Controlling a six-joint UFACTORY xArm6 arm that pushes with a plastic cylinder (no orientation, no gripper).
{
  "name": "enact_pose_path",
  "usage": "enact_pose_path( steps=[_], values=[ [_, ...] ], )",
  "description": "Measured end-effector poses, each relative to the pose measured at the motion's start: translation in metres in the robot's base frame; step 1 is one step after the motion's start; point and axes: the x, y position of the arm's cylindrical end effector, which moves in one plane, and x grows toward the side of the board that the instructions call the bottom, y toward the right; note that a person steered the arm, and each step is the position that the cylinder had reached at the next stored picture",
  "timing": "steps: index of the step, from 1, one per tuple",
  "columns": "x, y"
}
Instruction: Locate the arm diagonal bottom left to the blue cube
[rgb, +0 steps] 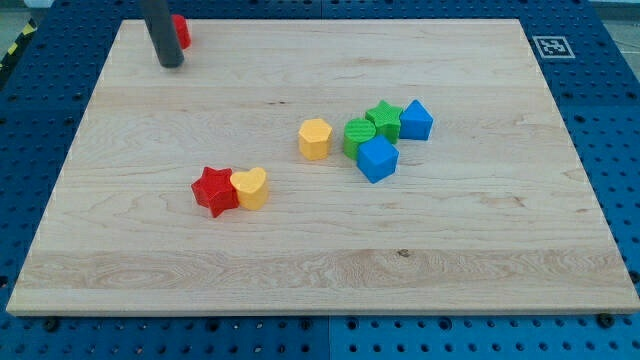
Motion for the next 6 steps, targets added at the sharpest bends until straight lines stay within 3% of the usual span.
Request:
enact_pose_path(
  steps=[1, 2, 3, 6],
  values=[
    [0.023, 0.092],
    [0.083, 0.133],
    [0.124, 0.137],
    [0.194, 0.181]
  ],
)
